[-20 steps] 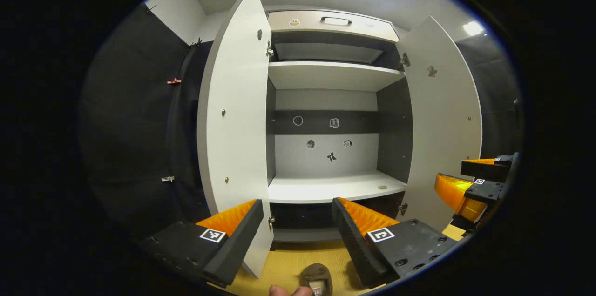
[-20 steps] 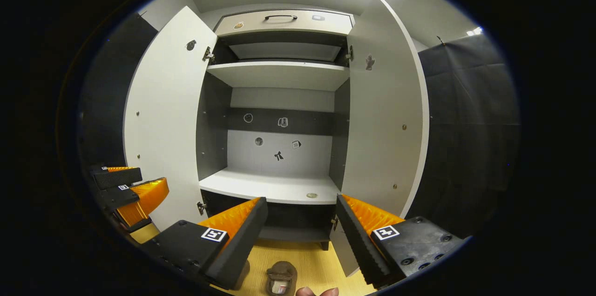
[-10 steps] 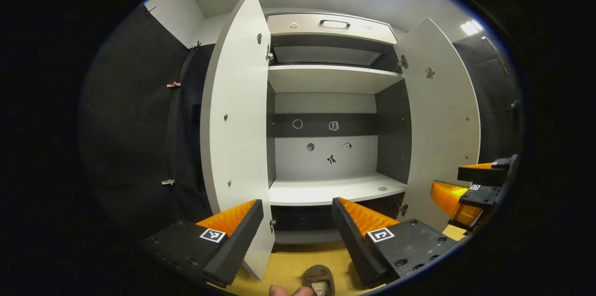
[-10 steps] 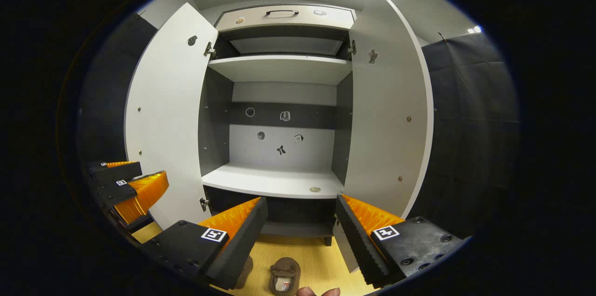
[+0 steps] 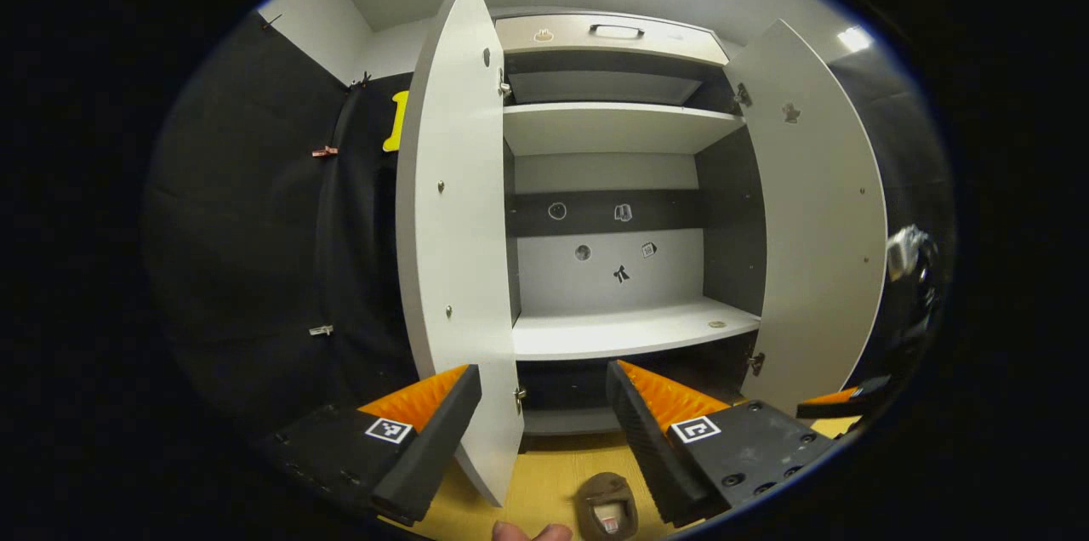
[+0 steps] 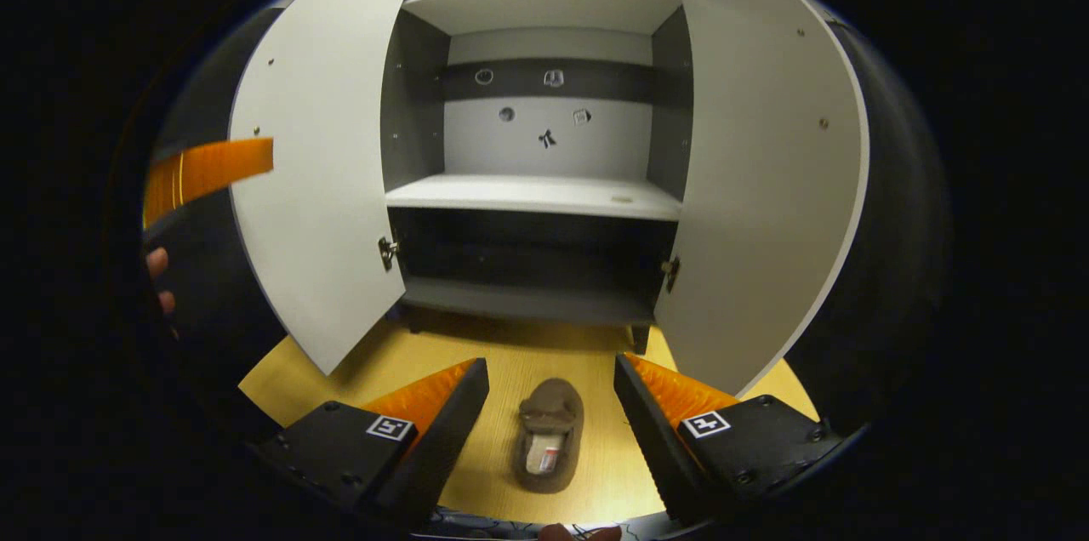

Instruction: Grab one shoe with the right hand and put it into the shoe cabinet, grab the other shoe with the left hand and put it into the shoe cabinet; then close the right door with the right hand and the left door with the left hand.

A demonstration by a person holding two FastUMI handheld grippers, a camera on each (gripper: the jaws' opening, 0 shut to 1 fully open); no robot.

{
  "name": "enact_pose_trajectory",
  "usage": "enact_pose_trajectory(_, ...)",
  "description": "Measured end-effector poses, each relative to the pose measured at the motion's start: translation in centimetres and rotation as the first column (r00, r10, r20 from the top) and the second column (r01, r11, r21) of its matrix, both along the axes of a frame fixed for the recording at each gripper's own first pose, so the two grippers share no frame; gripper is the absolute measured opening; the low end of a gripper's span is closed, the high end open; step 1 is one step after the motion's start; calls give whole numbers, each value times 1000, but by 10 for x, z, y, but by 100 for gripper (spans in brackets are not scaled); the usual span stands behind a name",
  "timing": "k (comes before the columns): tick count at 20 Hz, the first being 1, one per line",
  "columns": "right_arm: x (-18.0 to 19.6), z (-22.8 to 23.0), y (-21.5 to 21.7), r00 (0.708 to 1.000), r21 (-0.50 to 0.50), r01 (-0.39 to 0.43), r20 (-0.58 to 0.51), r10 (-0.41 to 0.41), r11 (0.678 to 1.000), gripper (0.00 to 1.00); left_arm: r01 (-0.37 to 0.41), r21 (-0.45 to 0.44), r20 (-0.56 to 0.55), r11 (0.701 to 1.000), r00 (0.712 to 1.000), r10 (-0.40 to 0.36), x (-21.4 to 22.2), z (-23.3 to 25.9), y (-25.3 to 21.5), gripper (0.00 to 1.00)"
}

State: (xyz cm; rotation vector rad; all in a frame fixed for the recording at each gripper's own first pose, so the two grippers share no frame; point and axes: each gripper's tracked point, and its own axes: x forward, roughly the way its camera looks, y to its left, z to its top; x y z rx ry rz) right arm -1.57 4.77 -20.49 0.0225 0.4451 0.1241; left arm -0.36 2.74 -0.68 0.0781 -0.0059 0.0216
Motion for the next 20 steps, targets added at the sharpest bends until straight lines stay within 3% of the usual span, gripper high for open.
enact_pose_trajectory(3,-7,-49,14,993,42,-12,-117,16,999,99,-11,9,-17,1000,1000,11,-3,-12,4,95)
enact_pose_trajectory(14,13,-174,24,940,68,37,-341,-12,997,99,-25,-30,-101,999,995,22,-7,-51,15,95)
enact_pose_trajectory(18,33,-202,33,934,73,53,-355,-24,996,97,-36,-21,-131,999,991,33,-7,-62,24,95)
enact_pose_trajectory(20,45,-211,38,937,62,54,-349,-29,997,89,-42,-24,-148,999,988,38,-8,-69,27,95)
